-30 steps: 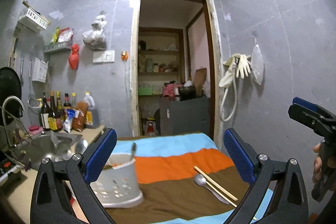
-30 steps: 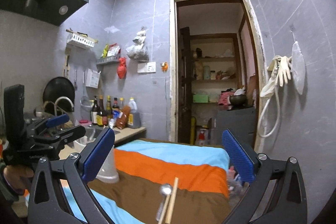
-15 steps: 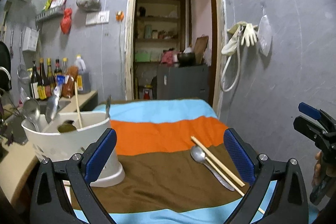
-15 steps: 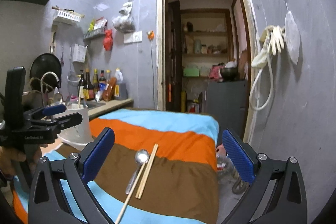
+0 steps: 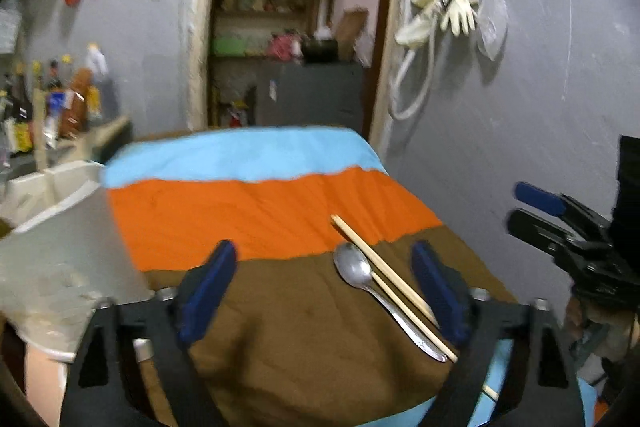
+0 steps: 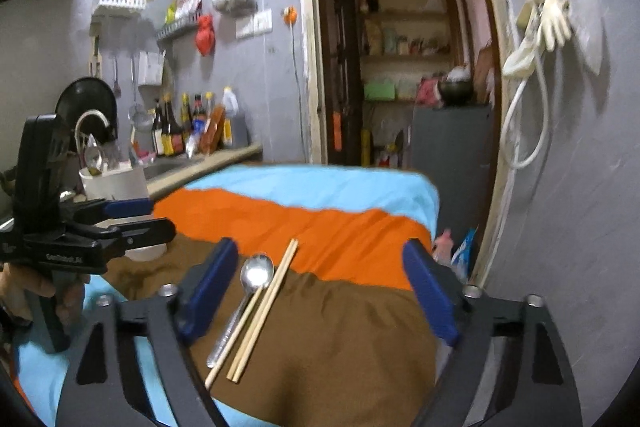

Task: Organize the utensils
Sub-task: 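Close the left tool on the last metal spoon while the right tool grasps a chopstick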

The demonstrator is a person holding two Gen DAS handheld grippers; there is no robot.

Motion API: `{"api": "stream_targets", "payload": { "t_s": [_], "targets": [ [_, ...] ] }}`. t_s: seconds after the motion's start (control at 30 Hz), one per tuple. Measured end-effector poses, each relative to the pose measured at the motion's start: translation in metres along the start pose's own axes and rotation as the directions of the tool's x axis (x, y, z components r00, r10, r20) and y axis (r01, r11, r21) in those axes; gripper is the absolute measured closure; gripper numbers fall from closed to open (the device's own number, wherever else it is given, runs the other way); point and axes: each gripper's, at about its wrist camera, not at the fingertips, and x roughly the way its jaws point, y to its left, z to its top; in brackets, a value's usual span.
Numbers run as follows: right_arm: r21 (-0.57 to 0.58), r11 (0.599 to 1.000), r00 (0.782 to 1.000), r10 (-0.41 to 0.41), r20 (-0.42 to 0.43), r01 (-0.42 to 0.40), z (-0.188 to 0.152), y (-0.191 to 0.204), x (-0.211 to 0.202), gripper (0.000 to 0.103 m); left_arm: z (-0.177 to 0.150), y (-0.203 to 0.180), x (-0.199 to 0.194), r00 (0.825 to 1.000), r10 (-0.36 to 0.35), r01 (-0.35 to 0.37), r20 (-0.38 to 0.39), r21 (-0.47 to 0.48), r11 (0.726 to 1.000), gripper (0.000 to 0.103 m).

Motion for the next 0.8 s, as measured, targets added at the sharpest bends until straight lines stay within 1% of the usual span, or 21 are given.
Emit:
{"api": "stream_targets", "payload": {
  "t_s": [0.03,0.07,0.13,0.2,0.27,0.33,0.5,0.57,0.67,0.77,0.8],
  "targets": [
    [0.007,1.0,1.0,0.01,-0.025,-0.01,0.0,-0.002,0.006,0.037,0.002,0.002,0.008,0.999,-0.02,0.019,-0.029,-0.007,1.0,0.041],
    [0.015,1.0,0.998,0.024,-0.056,-0.023,-0.001,-0.003,0.014,0.039,0.003,0.004,0.015,0.998,-0.037,0.037,-0.054,-0.015,0.999,0.048],
    [0.022,0.999,0.994,0.043,-0.098,-0.041,-0.002,-0.005,0.023,0.046,0.006,0.009,0.03,0.991,-0.074,0.07,-0.11,-0.041,0.997,0.054],
    [0.028,0.998,0.988,0.064,-0.143,-0.06,-0.003,-0.005,0.035,0.051,0.009,0.014,0.042,0.982,-0.106,0.097,-0.154,-0.062,0.993,0.058],
    [0.031,0.997,0.982,0.08,-0.174,-0.075,-0.002,-0.006,0.044,0.056,0.012,0.019,0.053,0.974,-0.127,0.114,-0.189,-0.08,0.99,0.062],
    [0.028,0.996,0.976,0.088,-0.198,-0.084,0.0,-0.004,0.051,0.062,0.014,0.023,0.061,0.965,-0.144,0.125,-0.218,-0.096,0.987,0.068],
    [0.026,0.995,0.96,0.101,-0.261,-0.098,0.001,0.0,0.072,0.068,0.014,0.033,0.082,0.933,-0.2,0.158,-0.301,-0.156,0.975,0.078],
    [0.033,0.994,0.955,0.107,-0.277,-0.102,0.001,-0.001,0.077,0.07,0.015,0.04,0.089,0.921,-0.225,0.17,-0.319,-0.191,0.967,0.084],
    [0.041,0.994,0.948,0.111,-0.297,-0.104,0.002,-0.002,0.083,0.071,0.015,0.042,0.092,0.917,-0.248,0.19,-0.313,-0.203,0.961,0.09],
    [0.048,0.993,0.94,0.116,-0.319,-0.107,0.002,-0.002,0.09,0.071,0.013,0.044,0.093,0.907,-0.272,0.211,-0.322,-0.214,0.954,0.1],
    [0.05,0.993,0.937,0.117,-0.328,-0.107,0.002,-0.002,0.092,0.071,0.013,0.046,0.093,0.905,-0.278,0.214,-0.321,-0.222,0.951,0.1]
  ]
}}
